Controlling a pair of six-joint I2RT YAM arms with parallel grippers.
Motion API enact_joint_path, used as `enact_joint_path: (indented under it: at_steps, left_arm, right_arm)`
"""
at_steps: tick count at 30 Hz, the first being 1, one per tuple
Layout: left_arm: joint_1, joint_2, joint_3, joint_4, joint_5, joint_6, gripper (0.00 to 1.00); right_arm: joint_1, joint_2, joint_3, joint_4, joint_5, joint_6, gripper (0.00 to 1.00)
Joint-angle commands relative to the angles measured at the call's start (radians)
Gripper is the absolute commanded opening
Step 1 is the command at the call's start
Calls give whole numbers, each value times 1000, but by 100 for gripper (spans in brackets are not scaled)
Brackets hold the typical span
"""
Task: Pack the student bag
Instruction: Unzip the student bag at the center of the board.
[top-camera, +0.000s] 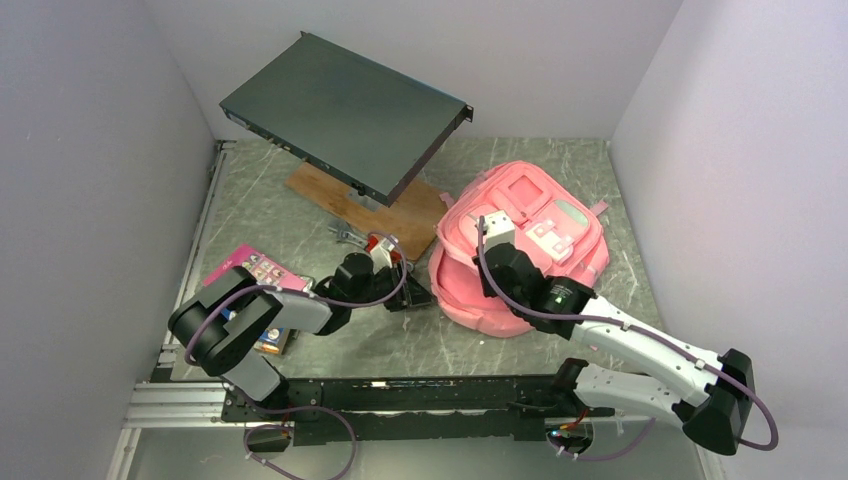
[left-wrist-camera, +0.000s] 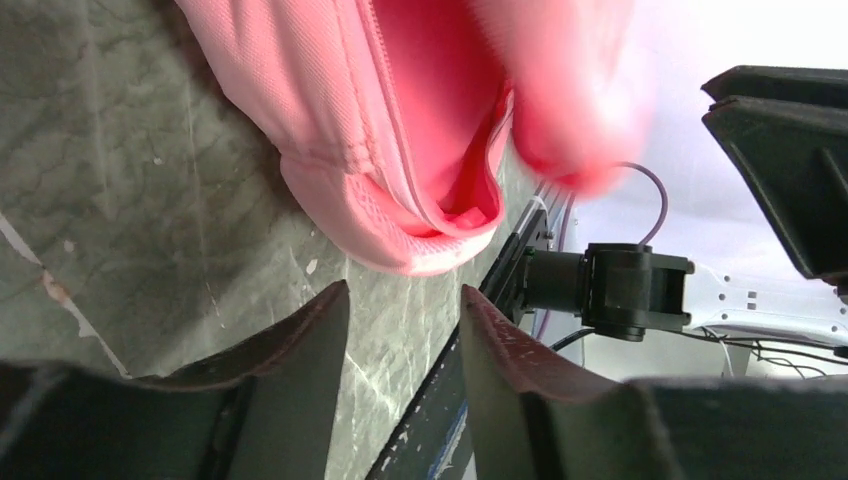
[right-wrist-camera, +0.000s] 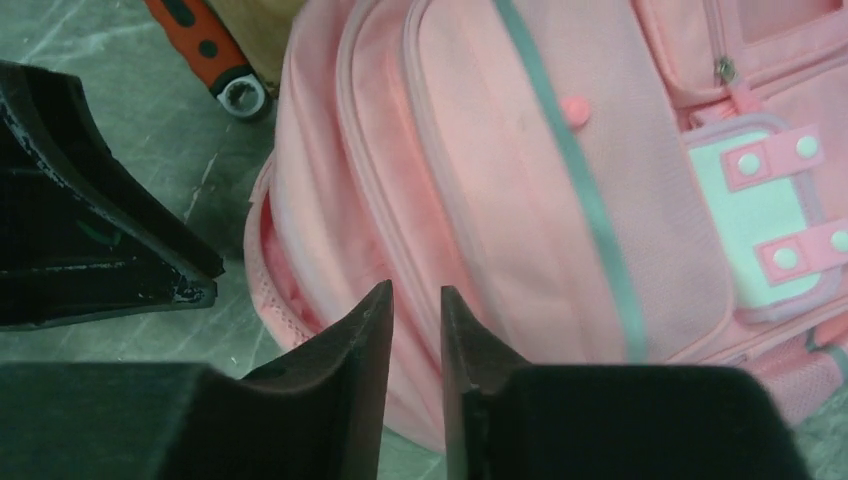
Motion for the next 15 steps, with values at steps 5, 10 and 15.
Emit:
enact_joint_path:
  at_steps: [5, 10, 15]
  left_arm:
    - [-12, -324, -67, -242, -174, 187, 57]
    - [-11, -680, -66, -578, -308, 328, 64]
    - [-10, -1038, -8, -915, -455, 443, 73]
  right_arm:
    - [-1, -91, 16, 34, -281, -1, 75]
    - [69, -89, 24, 143, -393, 121, 83]
    - [224, 23, 42, 354, -385, 199, 86]
